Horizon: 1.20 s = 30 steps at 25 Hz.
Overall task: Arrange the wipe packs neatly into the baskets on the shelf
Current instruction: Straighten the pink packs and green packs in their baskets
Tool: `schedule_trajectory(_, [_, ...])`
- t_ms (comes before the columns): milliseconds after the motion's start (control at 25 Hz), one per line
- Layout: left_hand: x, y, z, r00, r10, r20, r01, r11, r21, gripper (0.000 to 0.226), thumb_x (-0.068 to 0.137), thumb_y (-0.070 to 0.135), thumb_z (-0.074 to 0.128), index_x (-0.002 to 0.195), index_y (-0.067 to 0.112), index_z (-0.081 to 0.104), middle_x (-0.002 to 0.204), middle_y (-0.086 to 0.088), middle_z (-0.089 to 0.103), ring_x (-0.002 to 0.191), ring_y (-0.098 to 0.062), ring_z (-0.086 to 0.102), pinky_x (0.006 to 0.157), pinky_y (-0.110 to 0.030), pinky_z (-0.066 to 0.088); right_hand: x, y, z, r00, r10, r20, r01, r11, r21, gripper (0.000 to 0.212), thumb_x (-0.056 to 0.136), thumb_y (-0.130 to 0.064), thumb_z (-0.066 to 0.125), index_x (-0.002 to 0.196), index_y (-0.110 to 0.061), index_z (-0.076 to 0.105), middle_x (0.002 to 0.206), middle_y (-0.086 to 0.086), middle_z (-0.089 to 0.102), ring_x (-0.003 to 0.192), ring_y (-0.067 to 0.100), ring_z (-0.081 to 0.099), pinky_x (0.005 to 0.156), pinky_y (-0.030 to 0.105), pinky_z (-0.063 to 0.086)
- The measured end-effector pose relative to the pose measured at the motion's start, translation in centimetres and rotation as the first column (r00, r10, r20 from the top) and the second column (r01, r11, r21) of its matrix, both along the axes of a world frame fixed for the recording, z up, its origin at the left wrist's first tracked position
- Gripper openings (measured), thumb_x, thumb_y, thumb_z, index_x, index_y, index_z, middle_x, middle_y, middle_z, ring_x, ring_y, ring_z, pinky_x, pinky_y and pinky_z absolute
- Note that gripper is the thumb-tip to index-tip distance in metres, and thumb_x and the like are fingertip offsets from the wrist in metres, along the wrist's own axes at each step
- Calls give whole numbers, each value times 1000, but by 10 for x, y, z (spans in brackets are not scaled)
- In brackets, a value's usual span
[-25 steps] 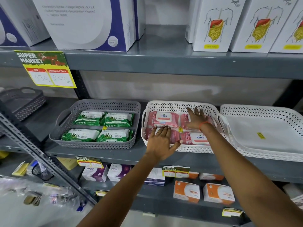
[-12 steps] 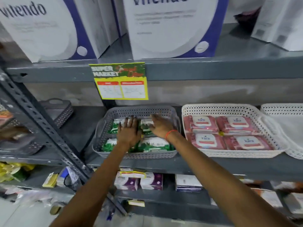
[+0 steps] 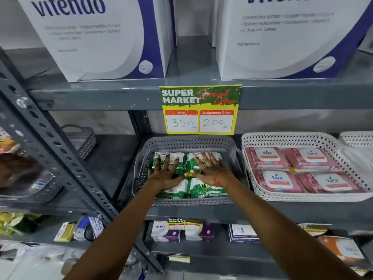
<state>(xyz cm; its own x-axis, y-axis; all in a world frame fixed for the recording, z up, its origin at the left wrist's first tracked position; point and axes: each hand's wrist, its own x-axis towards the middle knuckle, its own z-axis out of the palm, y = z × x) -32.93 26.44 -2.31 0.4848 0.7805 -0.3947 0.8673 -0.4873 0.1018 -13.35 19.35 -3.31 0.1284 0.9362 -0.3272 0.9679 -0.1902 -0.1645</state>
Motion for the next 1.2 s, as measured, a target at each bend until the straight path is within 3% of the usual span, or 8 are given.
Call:
schedule_trajectory(200, [5, -8, 16, 999, 49, -5, -48, 998, 43, 69, 88, 70, 16, 147, 39, -2, 158, 2, -16, 144, -32, -14, 109, -66, -9, -7, -8, 27, 1000, 1, 0, -1, 1000, -10, 65, 97, -57, 20, 153, -32, 0, 163, -1, -13, 150, 23, -13, 121, 54, -7])
schedule_trajectory(280, [17, -19, 26, 998, 26, 51, -36, 979, 202, 58, 95, 52, 27, 146, 24, 26, 158, -7, 18, 145, -28, 11, 109, -67, -4, -3, -17, 47, 1000, -7, 8, 6, 997, 81, 59, 99, -46, 30, 151, -20, 22, 162, 8, 14, 149, 29, 13, 121, 54, 11])
schedule_trajectory(400, [55, -50, 50, 950, -126, 286, -35, 867, 497, 37, 98, 35, 38, 102, 9, 64, 98, -18, 68, 96, -33, 63, 103, -53, 36, 18, -39, 80, 997, -76, 11, 66, 925, 374, 41, 97, -37, 40, 121, -9, 58, 126, 20, 62, 117, 35, 58, 96, 42, 48])
schedule_trajectory(520, [118, -85, 76, 884, -220, 413, -35, 850, 526, 32, 95, 31, 44, 89, 8, 66, 81, -22, 69, 74, -38, 65, 70, -39, 49, 67, -67, 96, 978, -206, 18, 162, 820, 549, 36, 93, -34, 47, 101, -7, 68, 107, 24, 69, 99, 38, 66, 81, 38, 53])
schedule_trajectory(680, [217, -131, 74, 811, -256, 526, -24, 883, 468, 27, 95, 25, 46, 98, 5, 64, 93, -26, 69, 85, -42, 64, 69, -43, 49, 166, -110, 79, 946, -324, 31, 269, 832, 485, 29, 92, -27, 51, 110, -8, 64, 116, 21, 67, 108, 36, 63, 88, 40, 52])
schedule_trajectory(880, [289, -151, 28, 968, -173, 184, 138, 972, 190, 60, 97, 46, 34, 148, 18, 20, 159, -7, 12, 144, -31, 12, 116, -47, 13, 263, -159, 40, 947, -318, 44, 313, 945, 97, 75, 92, -46, 45, 153, -16, 12, 163, 10, 2, 150, 30, 3, 120, 48, 12])
schedule_trajectory(1000, [299, -152, 12, 991, -95, 94, 91, 995, 42, 73, 89, 69, 23, 148, 36, -3, 158, 4, -17, 144, -30, -14, 115, -58, -5, 283, -170, 25, 973, -222, 55, 221, 975, 21, 66, 98, -49, 28, 153, -30, -3, 161, 6, -18, 149, 31, -15, 121, 53, 0])
schedule_trajectory(1200, [293, -150, 9, 986, -128, 111, 123, 991, 57, 76, 86, 73, 25, 148, 38, -3, 158, 5, -16, 145, -29, -10, 114, -60, -1, 282, -174, 20, 982, -189, -6, 189, 981, 44, 60, 100, -45, 21, 152, -32, -5, 160, 5, -22, 147, 31, -20, 121, 53, -7])
